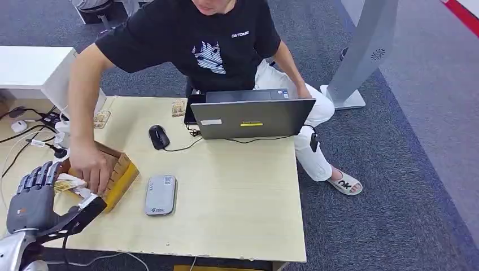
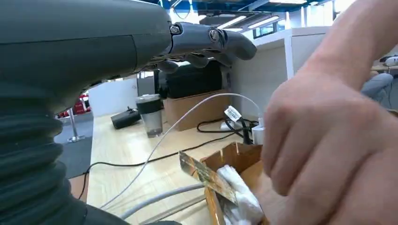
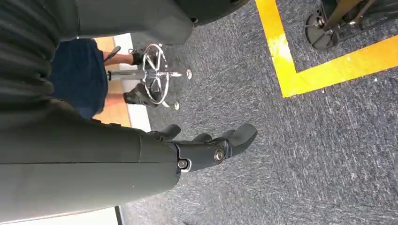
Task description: Pass the card to the sensor for recognition and then transmit it.
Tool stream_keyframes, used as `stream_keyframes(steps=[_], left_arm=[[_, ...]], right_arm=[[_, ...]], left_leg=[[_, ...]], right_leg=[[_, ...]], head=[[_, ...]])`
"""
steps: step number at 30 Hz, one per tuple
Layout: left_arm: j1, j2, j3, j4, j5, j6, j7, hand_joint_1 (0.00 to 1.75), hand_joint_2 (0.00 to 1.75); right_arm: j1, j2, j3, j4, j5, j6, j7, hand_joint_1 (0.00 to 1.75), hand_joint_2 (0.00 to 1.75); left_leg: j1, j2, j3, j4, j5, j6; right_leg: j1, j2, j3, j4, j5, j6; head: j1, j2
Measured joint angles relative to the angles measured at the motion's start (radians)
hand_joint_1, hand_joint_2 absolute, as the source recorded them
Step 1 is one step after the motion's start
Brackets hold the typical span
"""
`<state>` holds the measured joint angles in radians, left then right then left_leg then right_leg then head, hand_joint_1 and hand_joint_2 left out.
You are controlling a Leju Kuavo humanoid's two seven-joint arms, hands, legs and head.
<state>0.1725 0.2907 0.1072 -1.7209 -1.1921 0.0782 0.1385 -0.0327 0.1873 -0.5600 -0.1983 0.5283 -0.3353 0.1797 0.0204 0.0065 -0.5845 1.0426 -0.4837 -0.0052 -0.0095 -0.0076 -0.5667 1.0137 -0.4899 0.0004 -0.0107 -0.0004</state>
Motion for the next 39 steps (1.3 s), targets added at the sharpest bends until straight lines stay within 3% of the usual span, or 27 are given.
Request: stream_keyframes(steps=[39], left_arm=[[-0.001,0.000,-0.023,0.005,0.000,0.005,0.000,0.00,1.75]], right_arm=[[0.000,0.000,-0.005,0.000,0.006,-0.003,0.000,0.00,1.75]], left_leg=[[0.000,0.000,0.000,0.000,0.000,0.000]], right_leg=[[0.000,0.000,0.000,0.000,0.000,0.000]], head=[[0.000,0.000]])
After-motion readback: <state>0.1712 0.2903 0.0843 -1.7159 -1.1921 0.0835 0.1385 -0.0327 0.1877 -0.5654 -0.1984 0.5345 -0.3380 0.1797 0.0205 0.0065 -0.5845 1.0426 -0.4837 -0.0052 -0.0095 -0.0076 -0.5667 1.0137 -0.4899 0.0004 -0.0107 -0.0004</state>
